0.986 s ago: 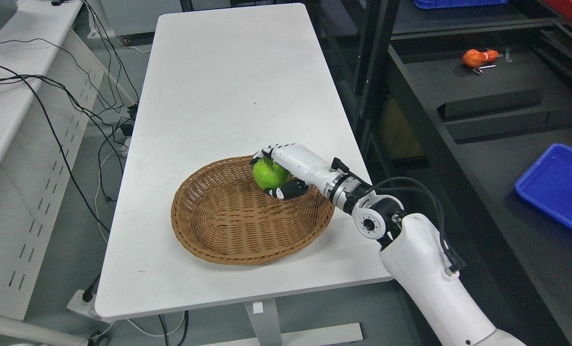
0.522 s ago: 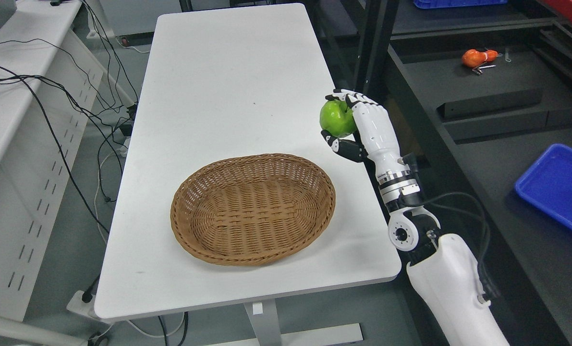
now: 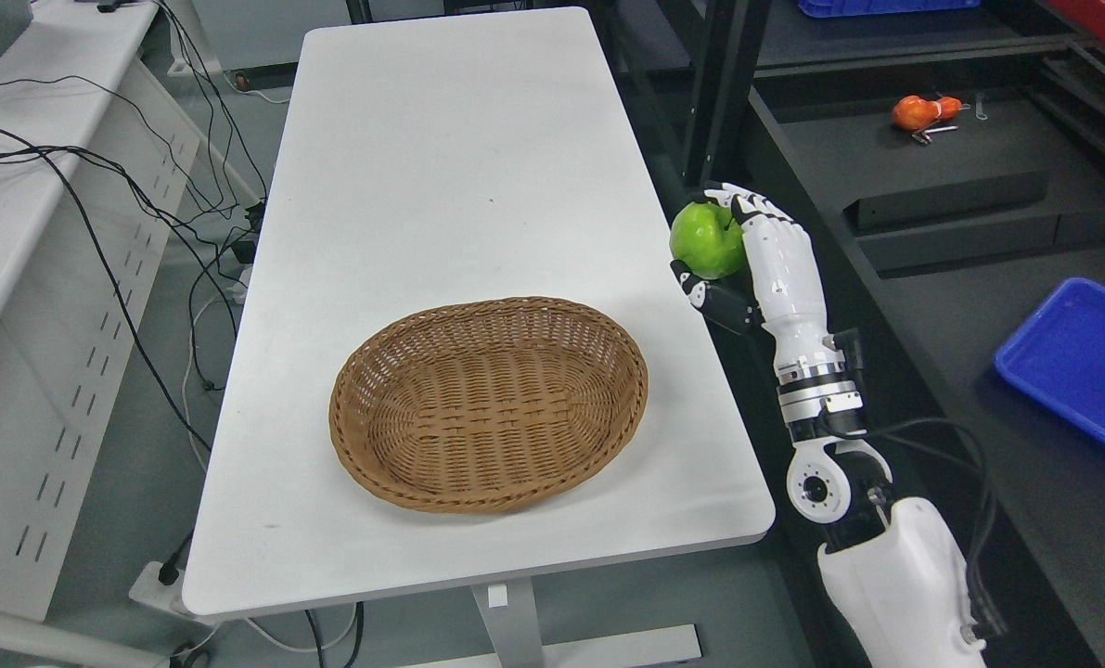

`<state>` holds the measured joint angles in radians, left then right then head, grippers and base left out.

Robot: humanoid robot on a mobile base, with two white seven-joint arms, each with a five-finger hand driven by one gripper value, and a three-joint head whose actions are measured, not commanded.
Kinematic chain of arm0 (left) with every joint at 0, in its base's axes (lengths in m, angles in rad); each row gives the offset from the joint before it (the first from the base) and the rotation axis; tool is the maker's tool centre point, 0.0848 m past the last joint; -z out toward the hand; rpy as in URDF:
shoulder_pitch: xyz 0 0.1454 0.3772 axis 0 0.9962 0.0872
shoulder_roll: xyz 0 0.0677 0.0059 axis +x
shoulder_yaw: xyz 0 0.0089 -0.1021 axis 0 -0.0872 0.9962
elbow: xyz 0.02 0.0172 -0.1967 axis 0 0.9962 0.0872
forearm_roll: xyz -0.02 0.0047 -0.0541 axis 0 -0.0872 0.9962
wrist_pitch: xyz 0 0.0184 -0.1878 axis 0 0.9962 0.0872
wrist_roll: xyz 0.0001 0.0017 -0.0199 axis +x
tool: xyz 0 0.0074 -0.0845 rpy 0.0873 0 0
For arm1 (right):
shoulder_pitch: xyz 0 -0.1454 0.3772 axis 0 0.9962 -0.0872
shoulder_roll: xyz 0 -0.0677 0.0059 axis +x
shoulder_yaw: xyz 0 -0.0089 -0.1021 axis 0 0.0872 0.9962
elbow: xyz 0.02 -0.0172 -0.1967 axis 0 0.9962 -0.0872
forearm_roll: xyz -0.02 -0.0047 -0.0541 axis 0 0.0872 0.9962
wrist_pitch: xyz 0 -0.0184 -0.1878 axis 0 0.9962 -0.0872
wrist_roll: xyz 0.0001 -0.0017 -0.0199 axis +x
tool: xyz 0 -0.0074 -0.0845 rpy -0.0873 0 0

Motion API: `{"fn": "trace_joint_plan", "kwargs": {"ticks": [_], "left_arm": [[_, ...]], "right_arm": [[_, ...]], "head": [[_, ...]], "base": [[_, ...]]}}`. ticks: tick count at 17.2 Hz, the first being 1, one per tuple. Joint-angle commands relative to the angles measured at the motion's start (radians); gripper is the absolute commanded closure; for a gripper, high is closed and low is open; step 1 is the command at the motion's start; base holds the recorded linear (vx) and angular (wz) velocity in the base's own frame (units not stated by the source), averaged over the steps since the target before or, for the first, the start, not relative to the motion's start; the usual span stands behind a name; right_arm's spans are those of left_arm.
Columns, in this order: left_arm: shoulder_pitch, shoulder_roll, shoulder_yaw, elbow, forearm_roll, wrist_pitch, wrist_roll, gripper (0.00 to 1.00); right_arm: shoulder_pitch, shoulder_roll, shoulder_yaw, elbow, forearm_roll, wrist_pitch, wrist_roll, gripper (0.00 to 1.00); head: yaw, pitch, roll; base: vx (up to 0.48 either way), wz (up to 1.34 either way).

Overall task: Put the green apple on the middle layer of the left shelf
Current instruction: 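Lift the green apple out of the basket with the right hand, then carry the held apple toward the shelf's middle-layer fruit tray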

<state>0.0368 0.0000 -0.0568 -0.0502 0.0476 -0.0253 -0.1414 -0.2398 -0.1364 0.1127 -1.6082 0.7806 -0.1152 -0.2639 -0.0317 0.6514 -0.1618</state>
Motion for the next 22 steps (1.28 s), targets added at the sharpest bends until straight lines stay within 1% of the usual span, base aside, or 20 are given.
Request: {"fn": "trace_joint_plan", "kwargs": {"ticks": [1, 6, 10, 22], "left_arm": [[0.0, 0.017, 0.0, 0.0, 0.0, 0.001, 0.0, 0.0], [0.0, 0.017, 0.0, 0.0, 0.0, 0.001, 0.0, 0.0], [0.0, 0.017, 0.0, 0.0, 0.0, 0.001, 0.0, 0.0], [0.0, 0.017, 0.0, 0.0, 0.0, 0.001, 0.0, 0.0]], "right_arm": [[0.053, 0.021, -0.064, -0.102, -0.001, -0.008, -0.001, 1.0], [0.097, 0.029, -0.057, -0.102, -0.006, -0.012, -0.001, 1.0], [0.099, 0.031, -0.057, -0.102, -0.006, -0.012, -0.001, 1.0], [0.12, 0.029, -0.039, -0.101, -0.006, -0.031, 0.002, 0.99]], "head": [[0.0, 0.0, 0.0], [0.0, 0.0, 0.0], [0.0, 0.0, 0.0], [0.0, 0.0, 0.0]], "base": [[0.0, 0.0], [-0.044, 0.0], [-0.139, 0.0], [-0.217, 0.06]]}}
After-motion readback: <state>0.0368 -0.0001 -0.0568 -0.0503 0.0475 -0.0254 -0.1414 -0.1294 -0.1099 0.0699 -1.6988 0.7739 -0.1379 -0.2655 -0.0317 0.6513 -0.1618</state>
